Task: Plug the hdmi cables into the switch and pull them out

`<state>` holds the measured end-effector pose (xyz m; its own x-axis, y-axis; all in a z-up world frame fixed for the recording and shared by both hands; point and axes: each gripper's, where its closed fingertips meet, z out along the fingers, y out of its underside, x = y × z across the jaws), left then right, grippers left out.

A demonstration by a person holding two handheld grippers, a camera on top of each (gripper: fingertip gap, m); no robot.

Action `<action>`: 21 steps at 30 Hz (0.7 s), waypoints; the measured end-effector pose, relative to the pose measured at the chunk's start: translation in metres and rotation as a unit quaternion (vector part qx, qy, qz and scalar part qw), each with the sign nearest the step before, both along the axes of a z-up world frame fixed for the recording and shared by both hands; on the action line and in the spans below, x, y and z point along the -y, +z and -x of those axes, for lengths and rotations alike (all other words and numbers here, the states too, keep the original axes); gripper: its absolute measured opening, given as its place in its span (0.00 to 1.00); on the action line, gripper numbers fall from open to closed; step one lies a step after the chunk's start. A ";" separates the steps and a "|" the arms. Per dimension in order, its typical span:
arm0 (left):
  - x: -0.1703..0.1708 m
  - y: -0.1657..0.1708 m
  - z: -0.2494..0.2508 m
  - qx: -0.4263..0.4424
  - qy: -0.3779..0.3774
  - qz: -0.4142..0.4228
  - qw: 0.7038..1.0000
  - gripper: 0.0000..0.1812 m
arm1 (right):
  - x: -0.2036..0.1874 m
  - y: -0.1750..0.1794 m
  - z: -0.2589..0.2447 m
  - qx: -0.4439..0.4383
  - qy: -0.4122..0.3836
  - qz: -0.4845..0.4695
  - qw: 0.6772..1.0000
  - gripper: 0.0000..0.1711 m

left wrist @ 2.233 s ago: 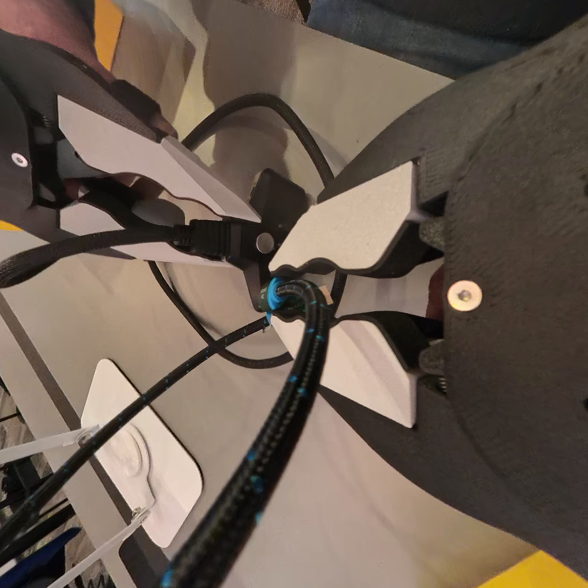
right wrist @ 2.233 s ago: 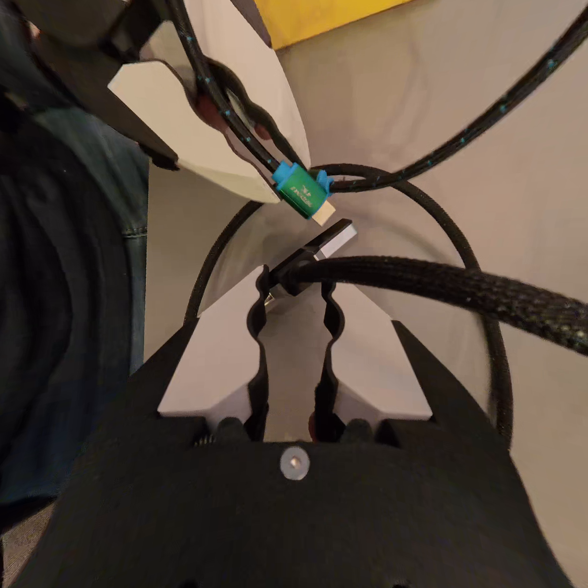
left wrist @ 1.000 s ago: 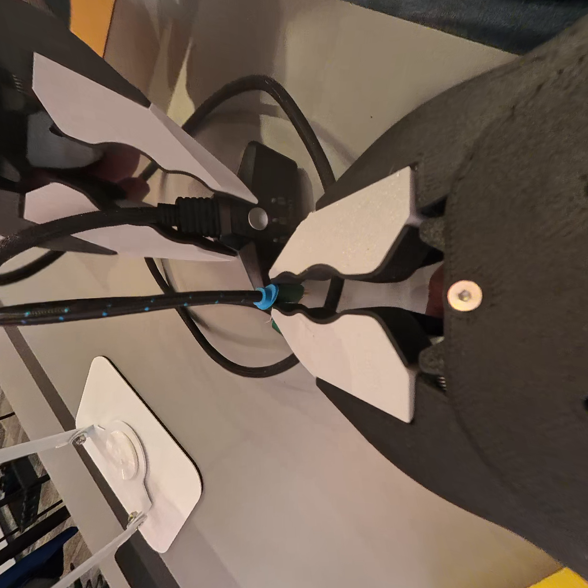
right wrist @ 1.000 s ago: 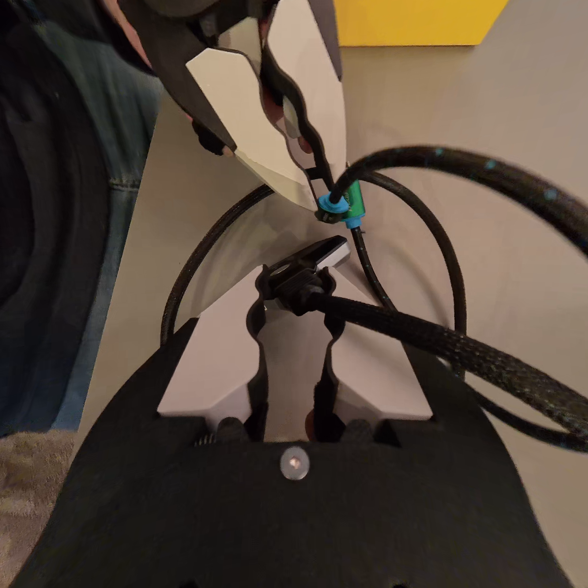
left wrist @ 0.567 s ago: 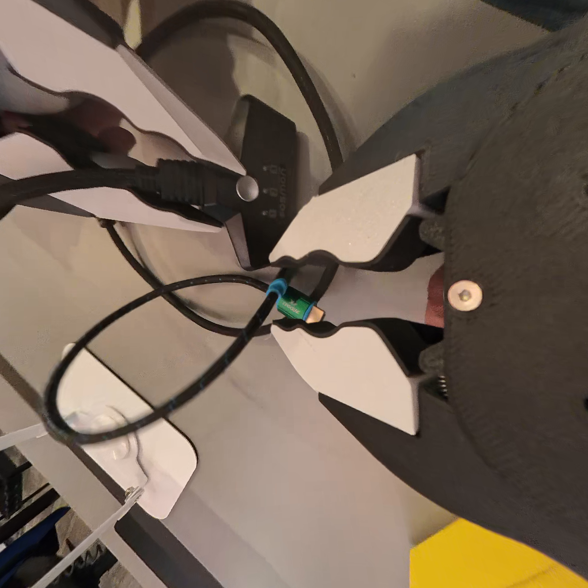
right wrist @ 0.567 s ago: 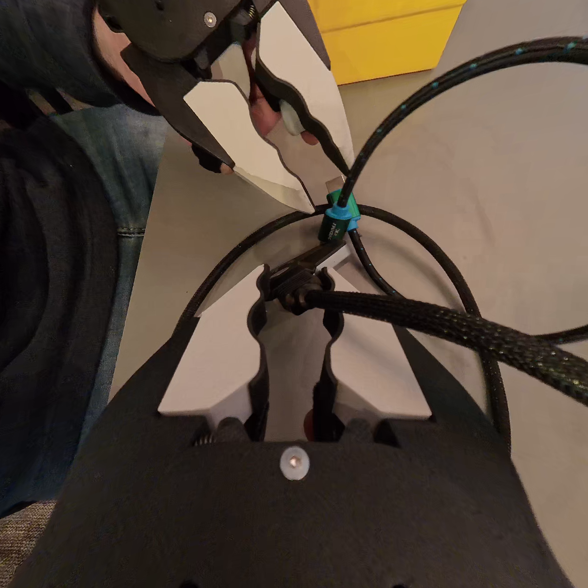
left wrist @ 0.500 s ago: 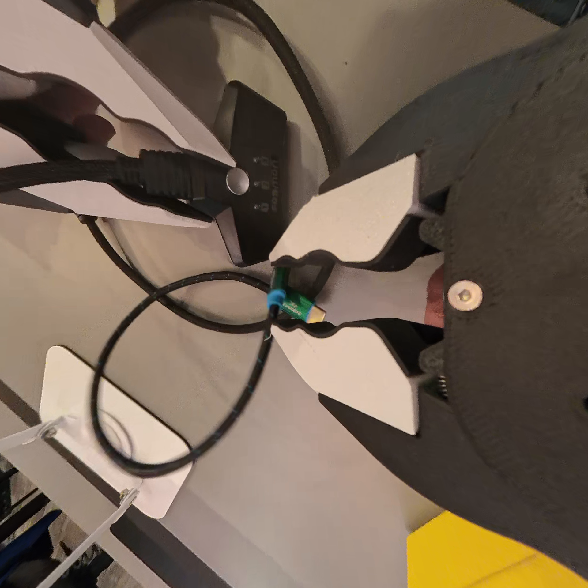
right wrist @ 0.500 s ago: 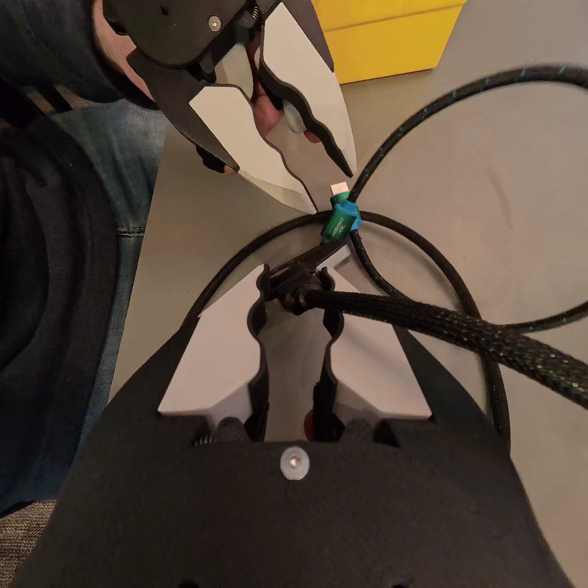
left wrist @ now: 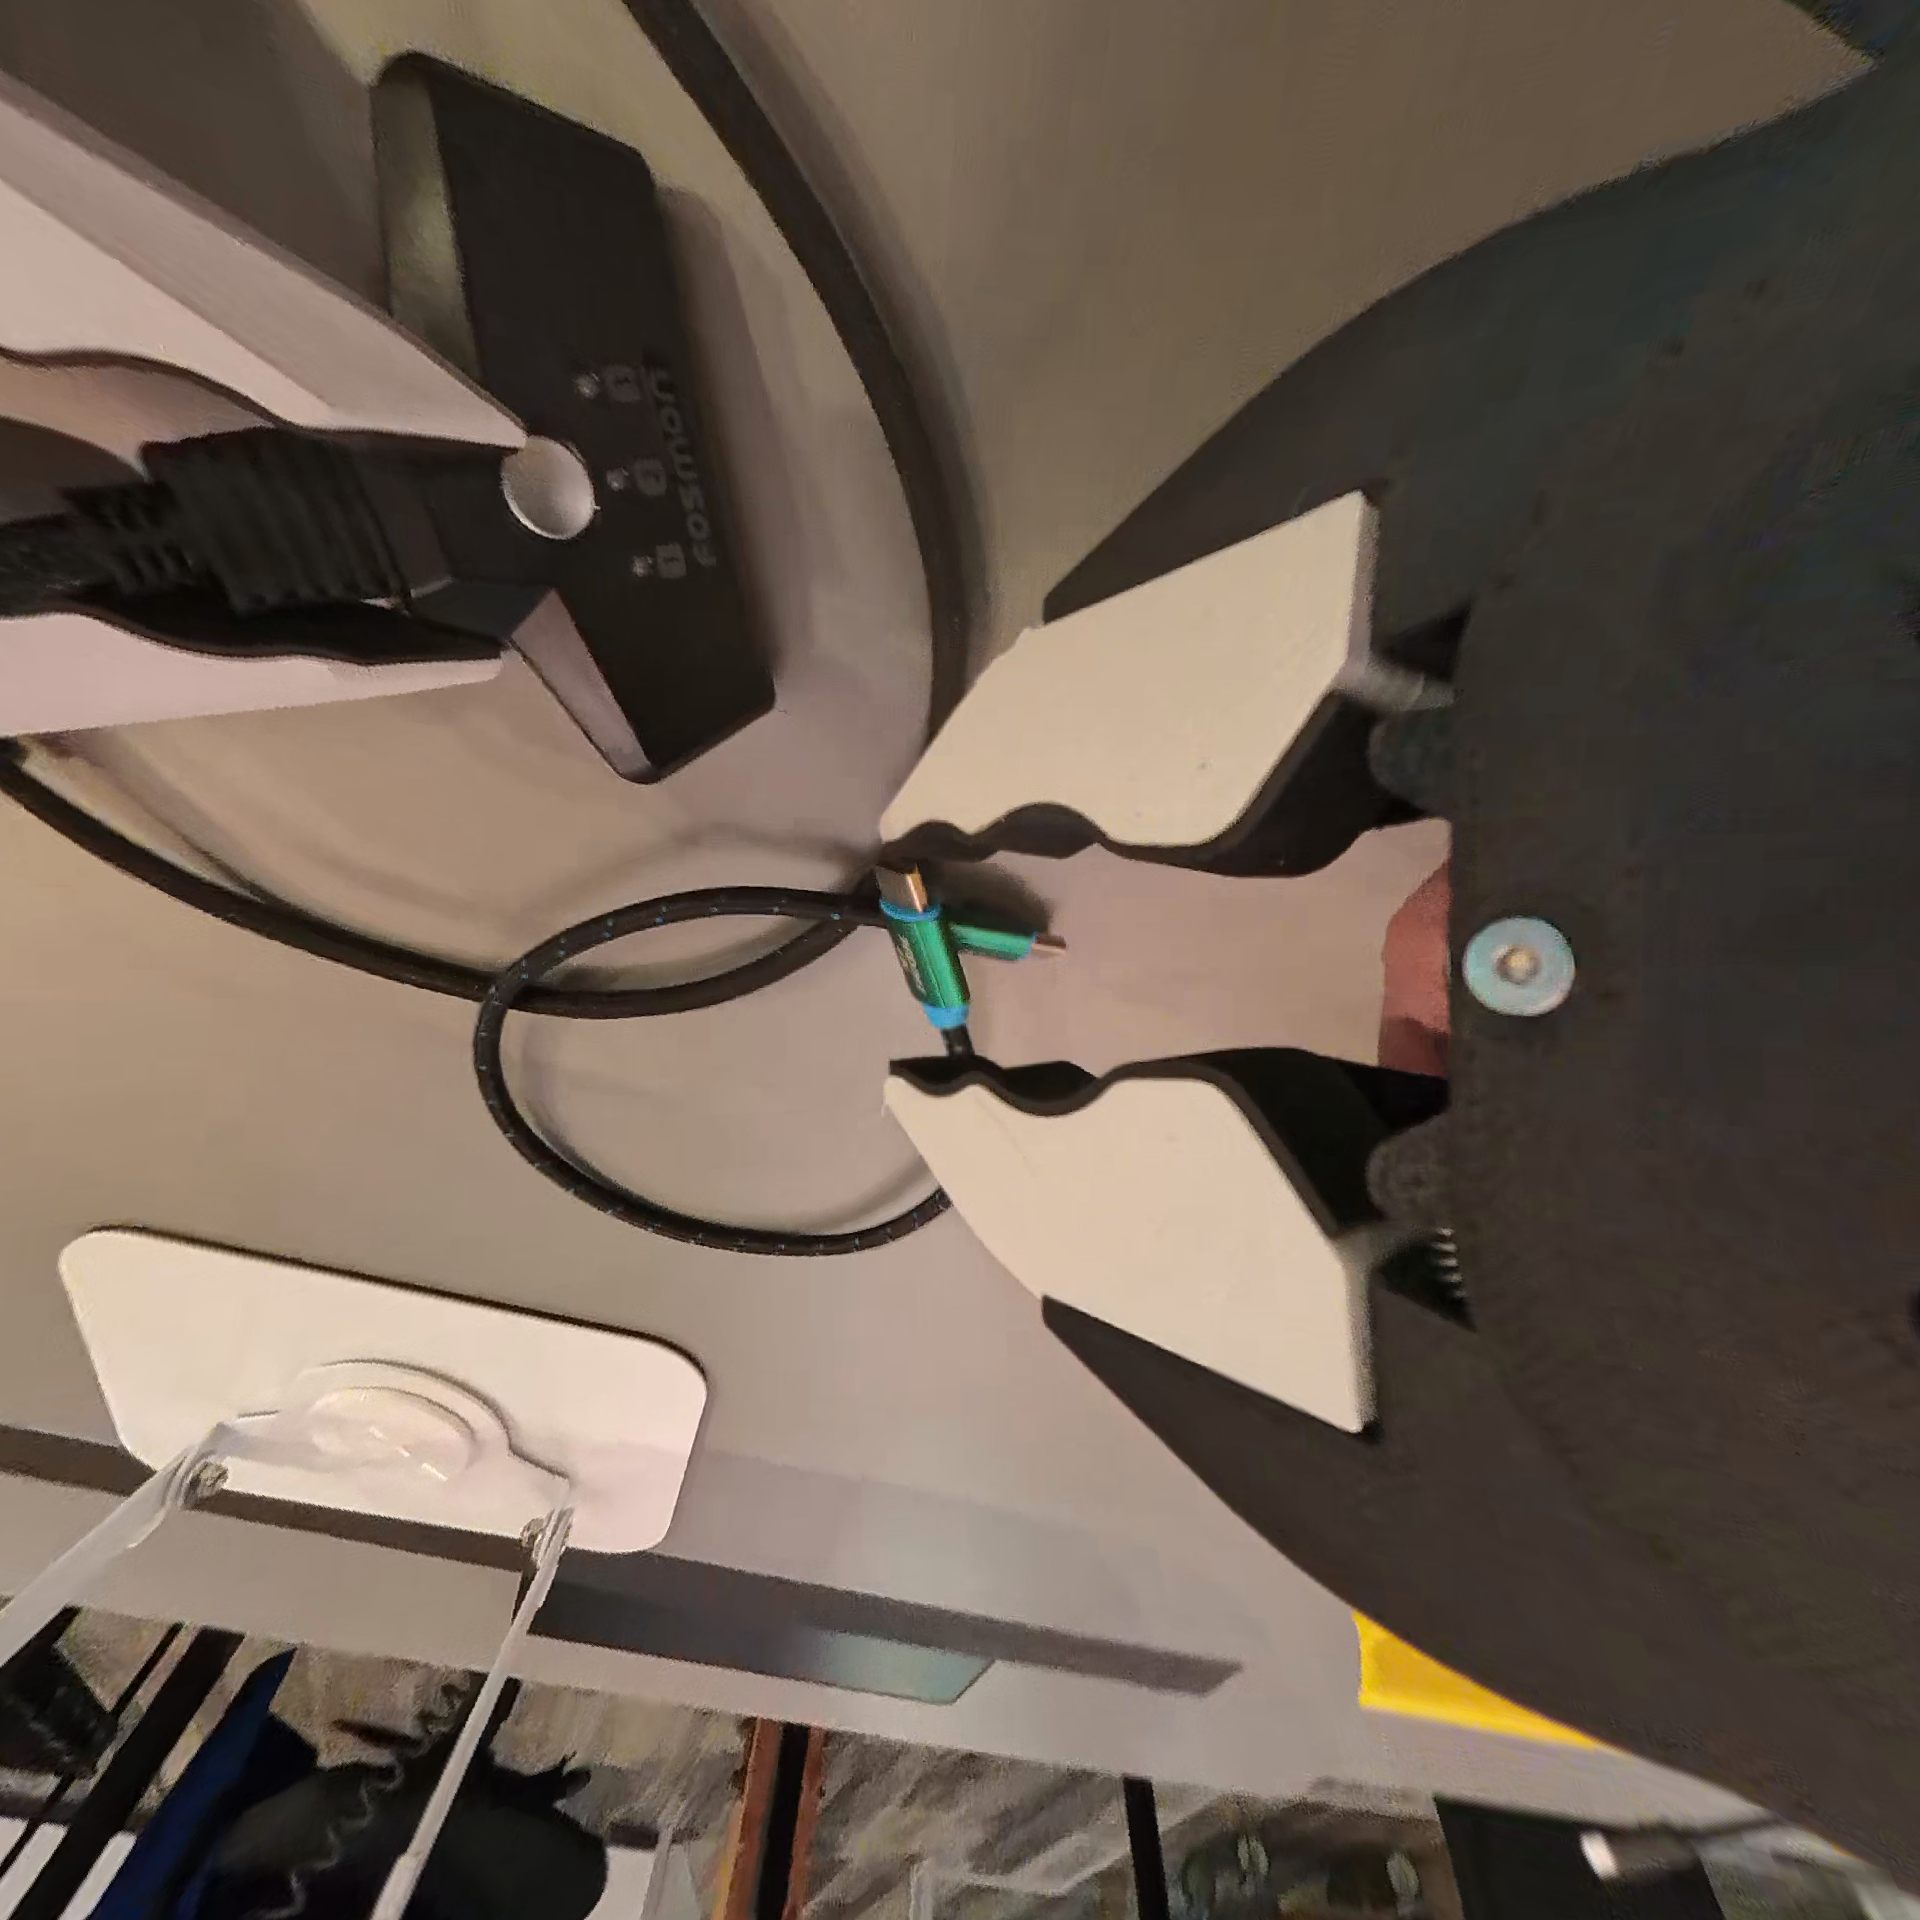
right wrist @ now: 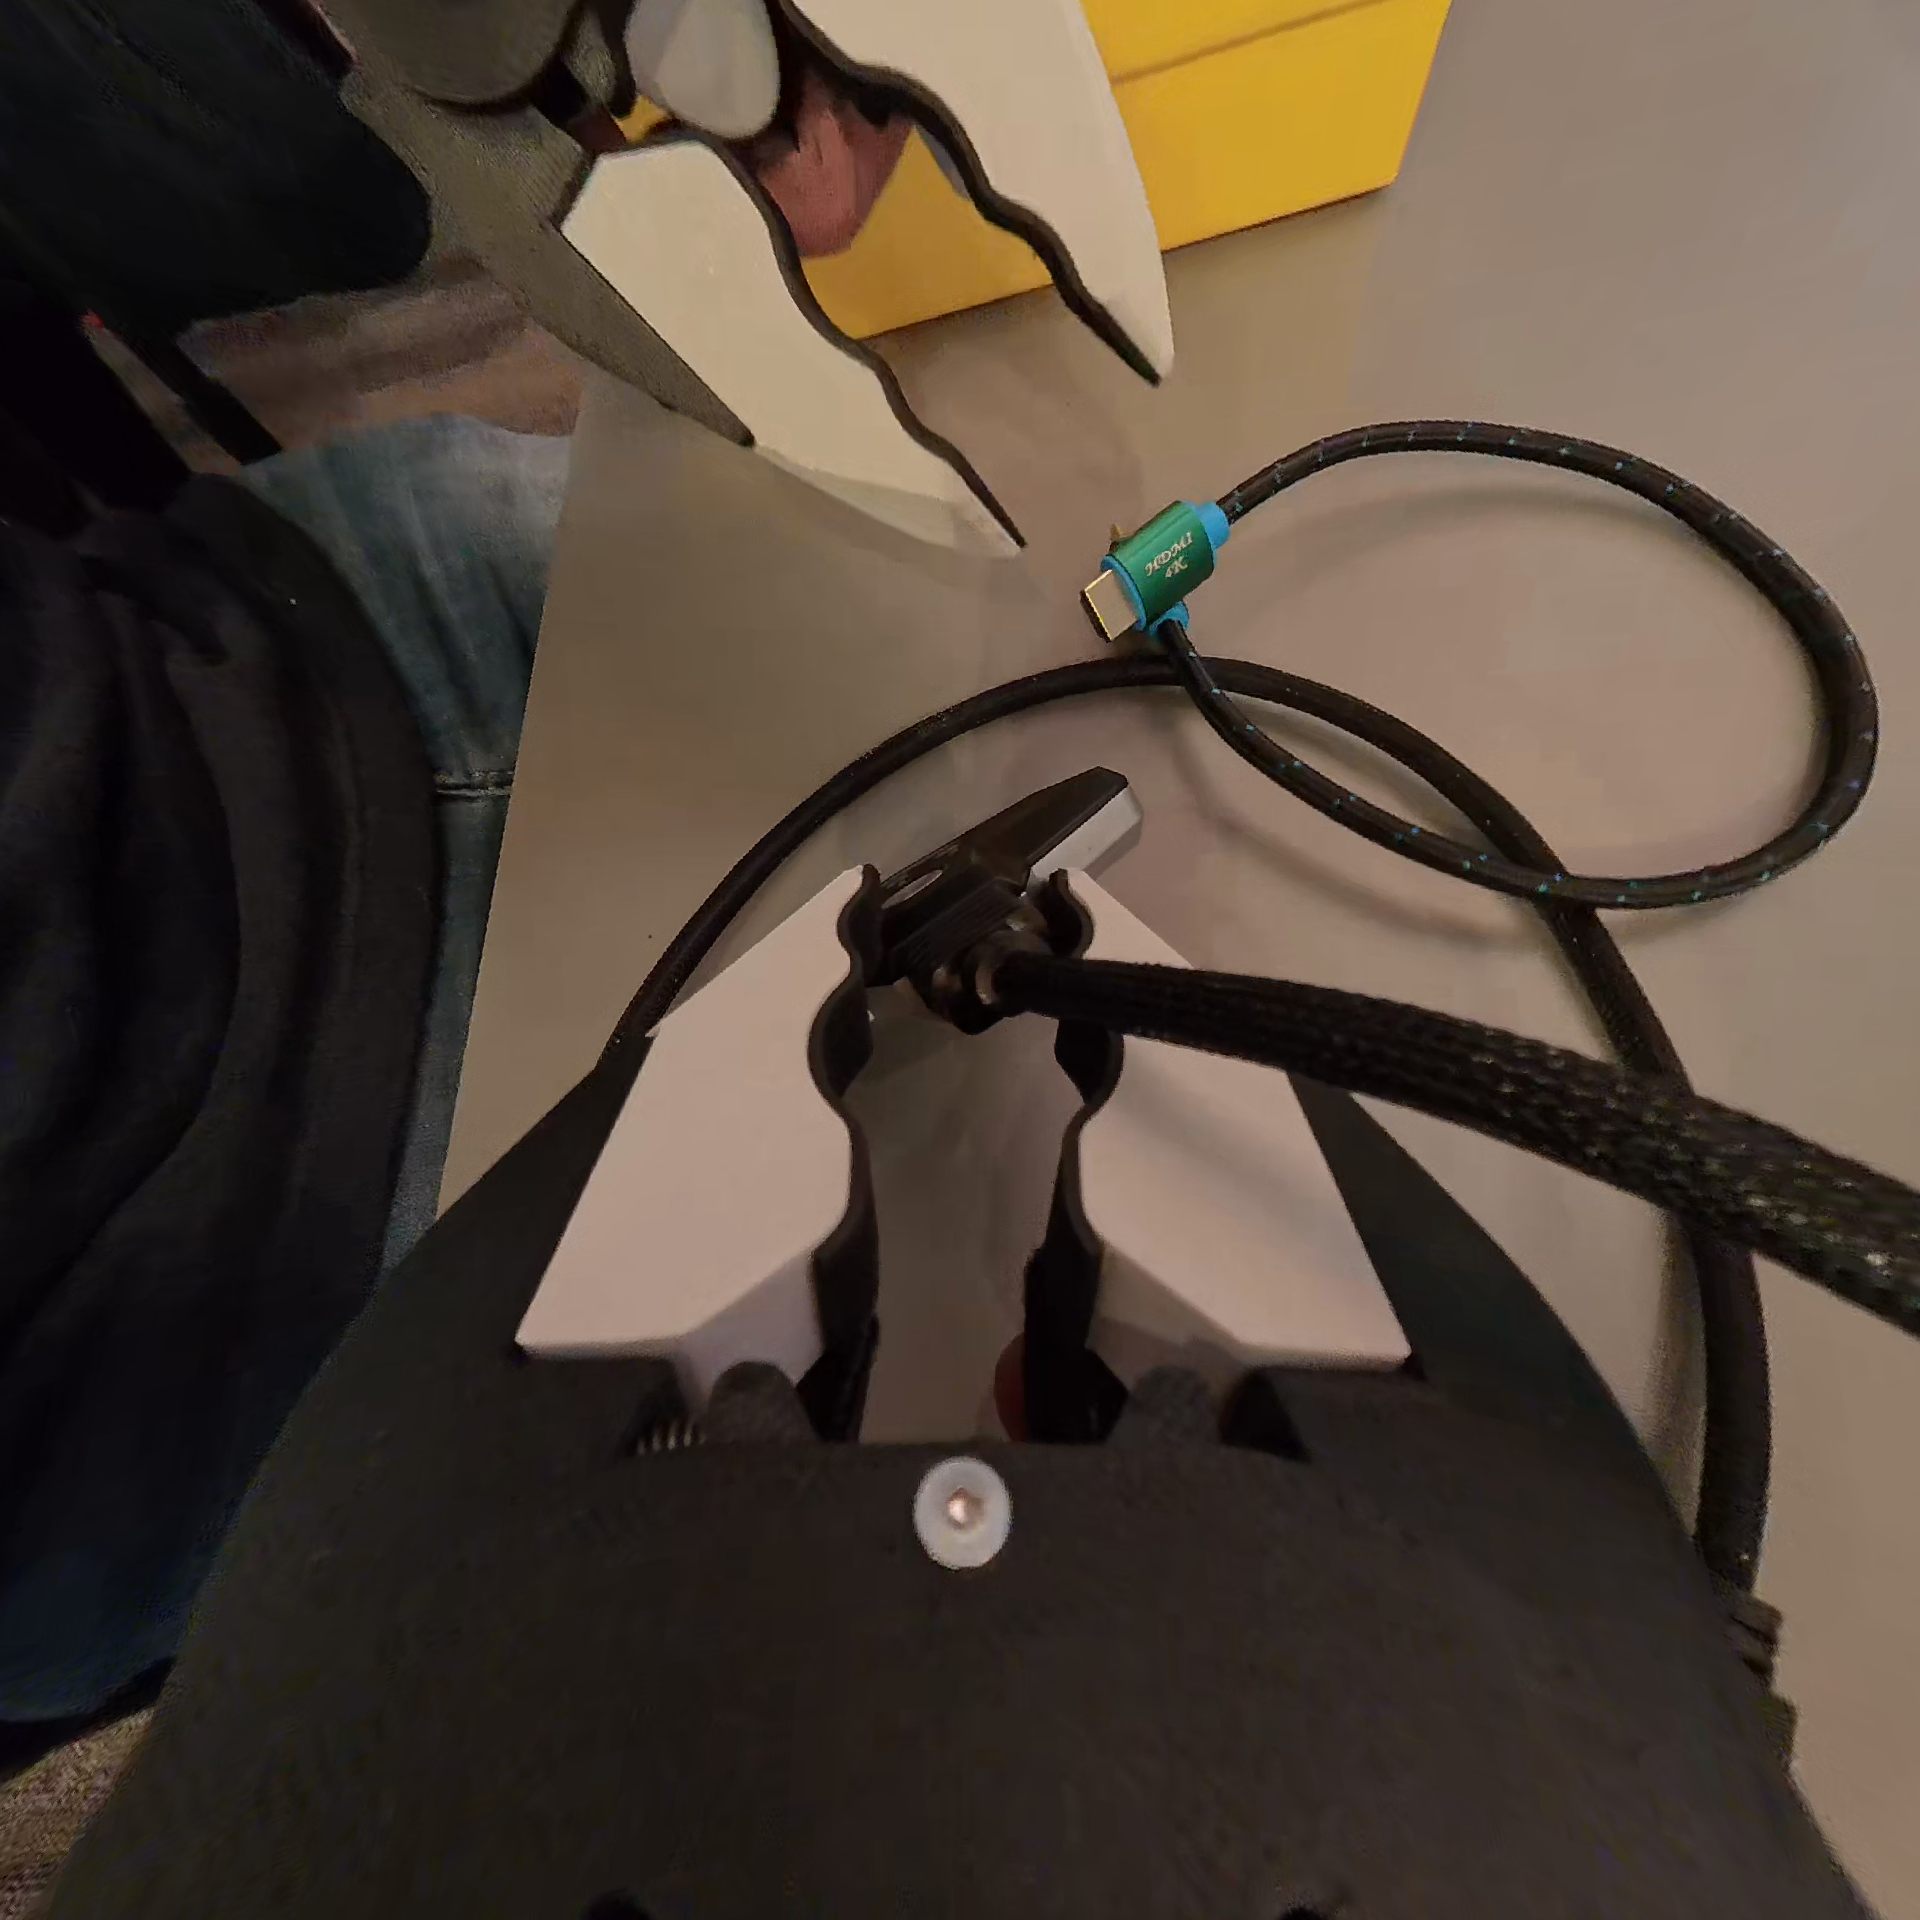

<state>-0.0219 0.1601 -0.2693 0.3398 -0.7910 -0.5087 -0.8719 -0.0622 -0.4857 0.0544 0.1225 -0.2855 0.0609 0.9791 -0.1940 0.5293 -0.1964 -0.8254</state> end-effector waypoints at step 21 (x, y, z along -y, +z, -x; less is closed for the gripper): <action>-0.038 -0.028 0.012 -0.146 -0.087 -0.060 0.984 0.04 | -0.025 0.003 -0.032 0.027 -0.119 0.018 0.992 0.31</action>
<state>-0.0340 0.1982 -0.2973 0.0298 -0.7527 -0.6577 -0.9674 0.1437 -0.2083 0.0864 0.1470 -0.2829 0.2999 0.9284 -0.2193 0.5071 -0.3498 -0.7877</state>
